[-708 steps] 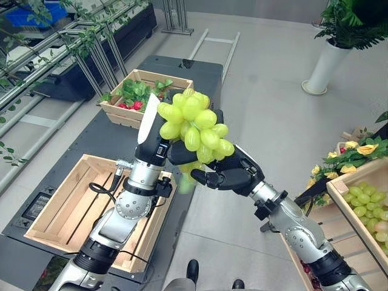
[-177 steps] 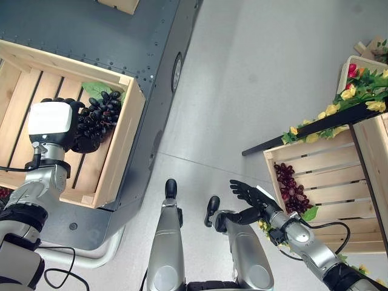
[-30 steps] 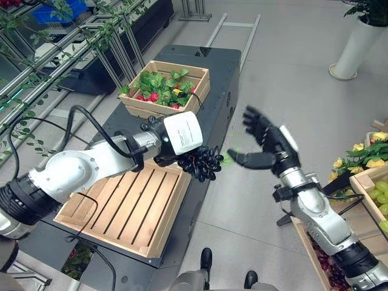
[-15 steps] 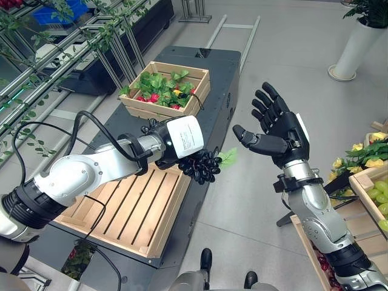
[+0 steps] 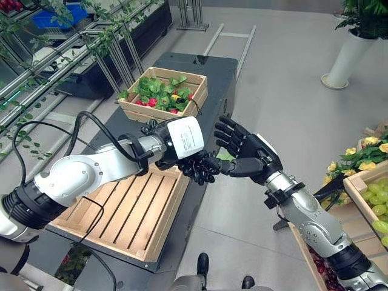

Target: Pick up the fruits from the basket on one side to the basket on the other side

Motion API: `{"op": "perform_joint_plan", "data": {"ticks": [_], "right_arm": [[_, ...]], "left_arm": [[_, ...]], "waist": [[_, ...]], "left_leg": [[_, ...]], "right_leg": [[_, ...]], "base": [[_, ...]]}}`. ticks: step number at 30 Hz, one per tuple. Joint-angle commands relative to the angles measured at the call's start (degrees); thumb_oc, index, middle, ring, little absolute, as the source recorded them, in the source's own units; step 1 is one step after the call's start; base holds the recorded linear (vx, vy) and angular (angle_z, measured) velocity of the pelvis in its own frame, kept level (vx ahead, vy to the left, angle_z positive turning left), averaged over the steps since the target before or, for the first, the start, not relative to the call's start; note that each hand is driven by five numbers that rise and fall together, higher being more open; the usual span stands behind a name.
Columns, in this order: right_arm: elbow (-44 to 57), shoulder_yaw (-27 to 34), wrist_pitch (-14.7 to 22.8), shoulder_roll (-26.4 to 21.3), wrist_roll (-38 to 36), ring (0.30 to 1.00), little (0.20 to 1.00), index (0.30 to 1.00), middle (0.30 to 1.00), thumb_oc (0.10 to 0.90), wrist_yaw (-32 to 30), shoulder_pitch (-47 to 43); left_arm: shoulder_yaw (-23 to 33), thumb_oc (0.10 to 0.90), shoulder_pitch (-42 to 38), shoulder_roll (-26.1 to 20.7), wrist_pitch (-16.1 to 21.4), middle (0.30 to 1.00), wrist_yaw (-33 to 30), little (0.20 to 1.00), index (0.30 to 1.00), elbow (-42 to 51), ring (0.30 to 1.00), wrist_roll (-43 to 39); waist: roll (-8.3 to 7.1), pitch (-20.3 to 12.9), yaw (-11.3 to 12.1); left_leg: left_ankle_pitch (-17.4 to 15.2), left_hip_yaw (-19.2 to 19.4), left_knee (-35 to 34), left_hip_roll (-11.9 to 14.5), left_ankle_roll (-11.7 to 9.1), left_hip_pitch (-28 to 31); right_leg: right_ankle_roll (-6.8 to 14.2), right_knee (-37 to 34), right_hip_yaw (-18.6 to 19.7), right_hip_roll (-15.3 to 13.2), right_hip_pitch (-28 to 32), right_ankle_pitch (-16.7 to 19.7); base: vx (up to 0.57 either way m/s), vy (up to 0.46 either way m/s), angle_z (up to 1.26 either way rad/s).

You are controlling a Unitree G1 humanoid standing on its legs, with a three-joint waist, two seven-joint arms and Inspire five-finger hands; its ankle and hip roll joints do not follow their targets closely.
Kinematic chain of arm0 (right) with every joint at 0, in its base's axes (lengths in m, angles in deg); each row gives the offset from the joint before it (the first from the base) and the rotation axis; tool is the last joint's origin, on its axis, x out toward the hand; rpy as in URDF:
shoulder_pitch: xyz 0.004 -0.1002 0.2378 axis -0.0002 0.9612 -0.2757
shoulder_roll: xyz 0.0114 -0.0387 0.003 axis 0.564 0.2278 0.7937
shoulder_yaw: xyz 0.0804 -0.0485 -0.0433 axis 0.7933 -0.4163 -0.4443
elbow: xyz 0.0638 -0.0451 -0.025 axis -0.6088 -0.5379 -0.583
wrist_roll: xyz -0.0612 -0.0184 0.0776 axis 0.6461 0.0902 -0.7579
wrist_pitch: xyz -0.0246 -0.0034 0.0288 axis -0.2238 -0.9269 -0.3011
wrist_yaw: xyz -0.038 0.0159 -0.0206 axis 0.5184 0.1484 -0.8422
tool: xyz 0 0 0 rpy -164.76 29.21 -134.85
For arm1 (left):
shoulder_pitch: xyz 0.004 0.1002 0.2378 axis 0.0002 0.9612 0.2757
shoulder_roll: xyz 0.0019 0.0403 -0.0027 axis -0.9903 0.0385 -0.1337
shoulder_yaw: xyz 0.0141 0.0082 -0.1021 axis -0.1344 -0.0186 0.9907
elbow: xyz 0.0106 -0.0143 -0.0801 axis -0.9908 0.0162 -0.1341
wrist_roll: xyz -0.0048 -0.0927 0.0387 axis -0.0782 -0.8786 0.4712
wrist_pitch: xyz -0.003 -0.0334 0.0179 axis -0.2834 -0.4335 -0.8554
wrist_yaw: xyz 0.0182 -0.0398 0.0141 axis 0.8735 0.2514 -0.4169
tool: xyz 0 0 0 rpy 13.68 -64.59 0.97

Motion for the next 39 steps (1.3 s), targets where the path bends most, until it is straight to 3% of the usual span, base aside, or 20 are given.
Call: {"op": "perform_joint_plan", "data": {"ticks": [1, 11, 22, 39], "right_arm": [[4.0, -0.1, 3.1, -0.1, -1.8, 0.900, 0.900, 0.900, 0.900, 0.800, 4.4, -1.9], [2.2, -0.8, 2.6, 1.2, 0.1, 0.900, 0.900, 0.900, 0.900, 0.800, 3.2, -1.3], [0.7, -1.4, 1.7, 0.8, 5.9, 0.900, 0.900, 0.900, 0.900, 0.800, 2.0, -1.2], [-2.3, -4.1, -5.6, -1.8, 10.9, 0.900, 0.900, 0.900, 0.900, 0.800, 4.2, -1.7]], "left_arm": [[7.4, 0.400, -2.3, 1.9, -3.2, 0.300, -3.2, 0.300, 0.300, -3.1, 0.300, 1.0], [8.4, 0.400, -0.6, 3.0, -2.9, 0.300, -1.5, 0.300, 0.300, -3.1, 0.300, -3.0], [9.3, 0.400, 0.3, 4.5, -2.0, 0.300, -4.2, 0.300, 0.300, -1.6, 0.300, -6.2], [10.8, 0.400, 0.3, 6.2, -3.9, 0.300, -7.5, 0.300, 0.300, 0.5, 0.300, -4.9]], "waist": [[-2.49, -8.6, 0.3], [-2.50, -9.0, 0.3], [-2.59, -9.1, 0.2], [-3.17, -9.4, -0.1]], "left_leg": [[-8.5, 2.6, 0.0, -1.3, -0.1, 4.6], [-8.7, 2.6, 0.0, -1.2, 0.1, 4.8], [-8.8, 2.6, 0.0, -1.1, 0.2, 4.8], [-9.0, 2.7, 0.0, -1.0, 0.1, 5.1]], "right_leg": [[1.7, -1.9, 1.3, -2.2, -2.8, 5.1], [1.9, -1.9, 1.9, -2.2, -2.7, 5.2], [1.9, -1.9, 2.3, -2.1, -2.8, 5.2], [2.0, -1.9, 2.8, -2.1, -2.6, 5.1]], "base": [[0.01, -0.001, -0.11], [0.00, 0.000, -0.02], [0.00, 0.000, 0.00], [0.00, 0.000, 0.00]]}}
